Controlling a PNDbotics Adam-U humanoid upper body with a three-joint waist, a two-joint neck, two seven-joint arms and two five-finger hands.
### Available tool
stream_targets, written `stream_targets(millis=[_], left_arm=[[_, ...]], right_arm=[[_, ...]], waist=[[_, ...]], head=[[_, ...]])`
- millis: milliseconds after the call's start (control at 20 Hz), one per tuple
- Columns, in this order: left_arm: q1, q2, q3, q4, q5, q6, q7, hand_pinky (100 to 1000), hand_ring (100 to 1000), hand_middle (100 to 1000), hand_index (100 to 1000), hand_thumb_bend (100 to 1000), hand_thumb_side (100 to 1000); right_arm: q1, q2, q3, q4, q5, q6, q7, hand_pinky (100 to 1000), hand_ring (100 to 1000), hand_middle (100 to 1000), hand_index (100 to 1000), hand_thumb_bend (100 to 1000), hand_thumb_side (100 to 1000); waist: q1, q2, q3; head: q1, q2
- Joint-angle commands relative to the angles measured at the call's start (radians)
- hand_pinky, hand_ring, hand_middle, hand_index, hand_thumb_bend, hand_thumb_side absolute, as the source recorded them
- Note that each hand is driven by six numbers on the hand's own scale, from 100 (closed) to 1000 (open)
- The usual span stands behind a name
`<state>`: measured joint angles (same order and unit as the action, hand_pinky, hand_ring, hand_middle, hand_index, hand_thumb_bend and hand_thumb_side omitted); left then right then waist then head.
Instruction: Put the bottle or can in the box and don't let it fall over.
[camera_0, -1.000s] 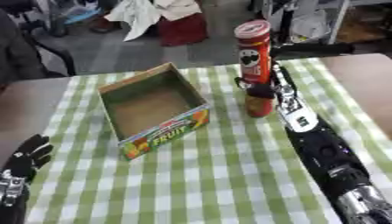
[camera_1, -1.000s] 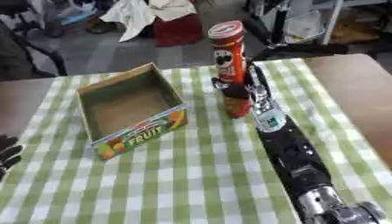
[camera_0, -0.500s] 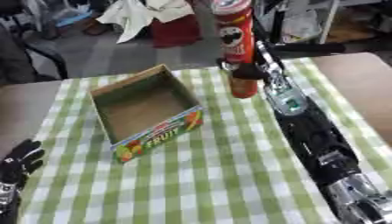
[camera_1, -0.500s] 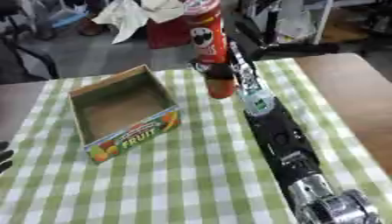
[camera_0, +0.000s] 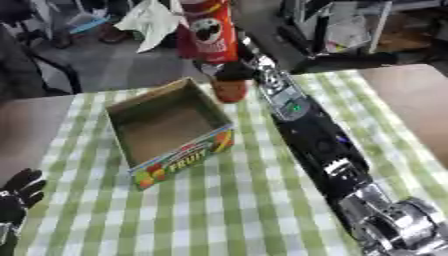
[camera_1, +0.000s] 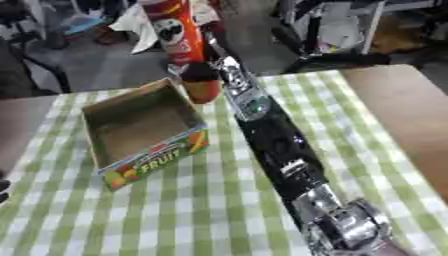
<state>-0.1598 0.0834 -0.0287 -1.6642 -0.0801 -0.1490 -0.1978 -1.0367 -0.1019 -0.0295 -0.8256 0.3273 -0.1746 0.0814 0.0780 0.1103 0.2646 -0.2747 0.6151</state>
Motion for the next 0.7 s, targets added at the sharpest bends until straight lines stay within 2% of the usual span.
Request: stream_targets(millis=[50, 100, 150, 200, 300, 450, 700], left_arm=[[-0.021, 0.002, -0.012, -0.011, 0.010, -0.003, -0.016, 927, 891, 871, 949, 592, 906], [-0.024, 0.001, -0.014, -0.011, 0.011, -0.003, -0.018, 927, 892, 871, 949, 593, 905], [-0.026, 0.001, -0.015, -0.011, 0.012, -0.003, -0.020, 927, 892, 871, 949, 592, 905], [-0.027, 0.000, -0.016, -0.011, 0.014, -0.003, -0.022, 927, 892, 871, 949, 592, 906], [-0.028, 0.001, -0.017, -0.011, 0.014, -0.003, -0.023, 927, 892, 871, 949, 592, 906], [-0.029, 0.002, -0.018, -0.011, 0.014, -0.003, -0.024, 927, 893, 871, 949, 592, 907], [-0.028, 0.003, -0.017, -0.011, 0.015, -0.003, -0.025, 927, 894, 871, 949, 592, 907]], right_arm=[[-0.017, 0.005, 0.011, 0.014, 0.049, -0.011, -0.029, 1000, 704, 617, 623, 350, 190], [-0.016, -0.001, 0.021, 0.022, 0.066, -0.019, -0.043, 1000, 941, 851, 868, 521, 287], [-0.015, -0.012, 0.038, 0.031, 0.082, -0.028, -0.055, 1000, 1000, 931, 950, 589, 335], [-0.015, -0.020, 0.052, 0.041, 0.099, -0.035, -0.065, 1000, 1000, 996, 1000, 672, 415], [-0.015, -0.038, 0.081, 0.057, 0.133, -0.044, -0.077, 1000, 1000, 1000, 1000, 755, 500], [-0.020, -0.052, 0.097, 0.060, 0.186, -0.045, -0.095, 1000, 1000, 1000, 1000, 787, 537], [-0.026, -0.062, 0.087, 0.053, 0.274, -0.033, -0.101, 1000, 1000, 1000, 1000, 802, 564]], waist=[[0.000, -0.006, 0.008], [-0.001, -0.005, 0.011], [-0.003, -0.004, 0.013], [-0.004, -0.003, 0.015], [-0.008, 0.000, 0.015], [-0.010, 0.002, 0.013], [-0.010, 0.003, 0.009]], head=[[-0.011, -0.023], [-0.012, -0.025], [-0.014, -0.027], [-0.014, -0.028], [-0.015, -0.027], [-0.014, -0.025], [-0.014, -0.026]])
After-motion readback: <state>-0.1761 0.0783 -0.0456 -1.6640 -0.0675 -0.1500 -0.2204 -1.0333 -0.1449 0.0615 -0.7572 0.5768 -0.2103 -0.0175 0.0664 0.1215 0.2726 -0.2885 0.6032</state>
